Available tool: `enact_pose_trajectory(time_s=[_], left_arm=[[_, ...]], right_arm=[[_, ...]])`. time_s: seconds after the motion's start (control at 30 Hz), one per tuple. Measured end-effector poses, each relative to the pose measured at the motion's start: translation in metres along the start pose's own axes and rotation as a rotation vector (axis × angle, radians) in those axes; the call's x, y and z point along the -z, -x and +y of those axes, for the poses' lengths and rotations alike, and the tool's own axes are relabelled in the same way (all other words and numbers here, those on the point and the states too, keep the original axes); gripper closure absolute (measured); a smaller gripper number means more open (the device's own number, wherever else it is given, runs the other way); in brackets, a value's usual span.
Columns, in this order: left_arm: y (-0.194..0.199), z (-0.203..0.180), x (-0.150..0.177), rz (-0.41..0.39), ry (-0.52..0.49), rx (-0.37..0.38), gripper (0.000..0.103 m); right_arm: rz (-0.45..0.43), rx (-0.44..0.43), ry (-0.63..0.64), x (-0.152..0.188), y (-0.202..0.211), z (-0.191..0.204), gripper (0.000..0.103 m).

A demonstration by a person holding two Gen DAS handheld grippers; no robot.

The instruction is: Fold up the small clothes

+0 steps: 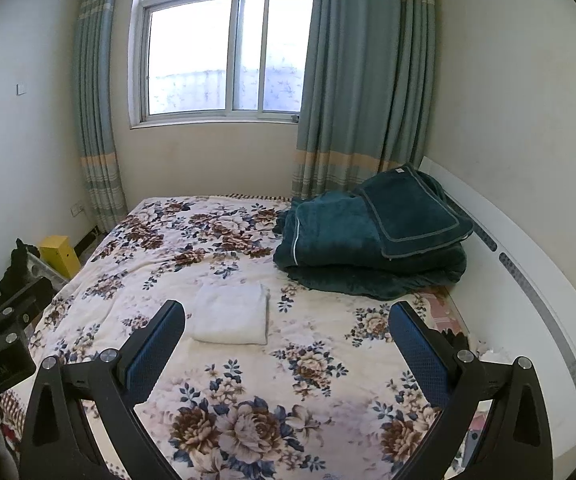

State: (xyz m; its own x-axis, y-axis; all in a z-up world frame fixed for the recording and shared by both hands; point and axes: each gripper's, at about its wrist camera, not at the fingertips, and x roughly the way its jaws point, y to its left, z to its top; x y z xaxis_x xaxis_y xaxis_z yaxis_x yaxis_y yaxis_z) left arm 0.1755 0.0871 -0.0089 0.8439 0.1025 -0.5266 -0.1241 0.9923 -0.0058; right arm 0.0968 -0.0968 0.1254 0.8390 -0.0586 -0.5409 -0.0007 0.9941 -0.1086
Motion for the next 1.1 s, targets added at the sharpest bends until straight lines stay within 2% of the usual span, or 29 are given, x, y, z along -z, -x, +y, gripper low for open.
enact_pose_trajectory(time_s=[1.1], left_arm=[[0.013,-0.001,0.005,-0.010,-0.005,-0.013,0.000]], right_arm=[[0.004,-0.010,-0.001,0.004,0.002,0.014,0.000]])
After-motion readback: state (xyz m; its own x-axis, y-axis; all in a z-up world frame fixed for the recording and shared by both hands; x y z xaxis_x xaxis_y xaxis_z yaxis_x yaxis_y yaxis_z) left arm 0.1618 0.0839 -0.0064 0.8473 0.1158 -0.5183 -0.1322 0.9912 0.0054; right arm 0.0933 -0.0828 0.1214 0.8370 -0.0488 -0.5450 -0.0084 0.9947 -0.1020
